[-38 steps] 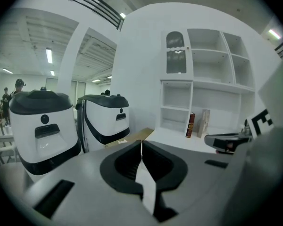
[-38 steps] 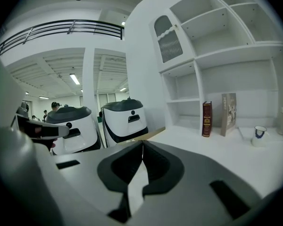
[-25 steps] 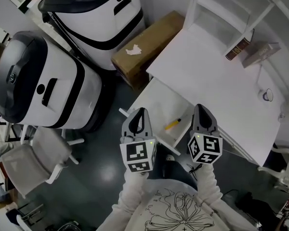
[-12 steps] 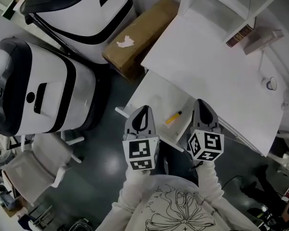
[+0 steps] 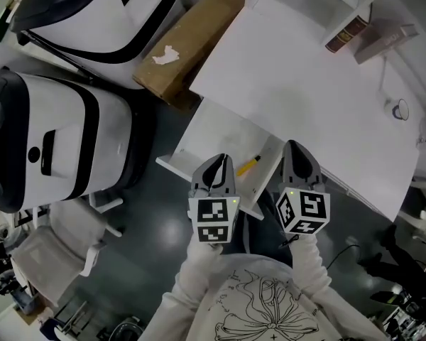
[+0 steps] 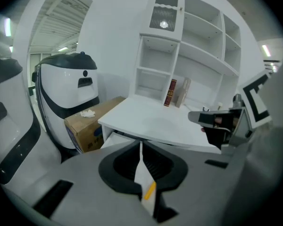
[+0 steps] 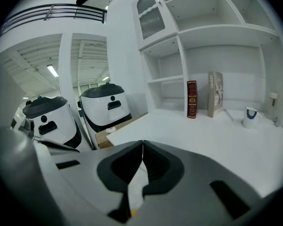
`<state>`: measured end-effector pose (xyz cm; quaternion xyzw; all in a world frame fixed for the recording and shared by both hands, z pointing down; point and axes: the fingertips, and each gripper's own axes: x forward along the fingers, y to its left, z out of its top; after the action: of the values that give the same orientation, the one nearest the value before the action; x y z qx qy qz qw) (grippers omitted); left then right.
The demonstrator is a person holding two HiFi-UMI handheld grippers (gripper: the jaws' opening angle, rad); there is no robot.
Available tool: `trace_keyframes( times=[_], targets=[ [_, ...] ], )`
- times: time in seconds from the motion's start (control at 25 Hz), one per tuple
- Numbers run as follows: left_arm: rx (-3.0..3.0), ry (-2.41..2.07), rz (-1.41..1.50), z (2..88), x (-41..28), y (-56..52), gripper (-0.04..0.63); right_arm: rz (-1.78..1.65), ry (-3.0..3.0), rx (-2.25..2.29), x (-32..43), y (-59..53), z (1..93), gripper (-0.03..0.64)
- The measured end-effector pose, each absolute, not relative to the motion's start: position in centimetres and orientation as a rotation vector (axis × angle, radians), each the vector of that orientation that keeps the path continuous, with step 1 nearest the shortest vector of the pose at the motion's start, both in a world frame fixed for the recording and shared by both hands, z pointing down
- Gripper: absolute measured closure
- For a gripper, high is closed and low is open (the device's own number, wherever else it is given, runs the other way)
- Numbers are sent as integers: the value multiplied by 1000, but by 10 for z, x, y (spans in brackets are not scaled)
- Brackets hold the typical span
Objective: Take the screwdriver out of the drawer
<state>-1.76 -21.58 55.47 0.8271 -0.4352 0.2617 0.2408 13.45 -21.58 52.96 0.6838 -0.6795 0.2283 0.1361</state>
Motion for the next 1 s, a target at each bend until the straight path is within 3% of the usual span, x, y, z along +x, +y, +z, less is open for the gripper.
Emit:
trace_keyframes(
  times=[0.32, 0.6, 1.0],
  targets=[
    [2287, -990, 874, 598, 30, -208, 580, 685, -1955, 1978, 164, -218, 539, 614],
    [2266, -835, 1042, 646, 61, -205, 484, 706, -1936, 1987, 192, -220, 547, 614],
    [2143, -611, 1267, 722, 81, -185, 456, 751, -1902, 2012, 221, -223, 563, 614]
  ],
)
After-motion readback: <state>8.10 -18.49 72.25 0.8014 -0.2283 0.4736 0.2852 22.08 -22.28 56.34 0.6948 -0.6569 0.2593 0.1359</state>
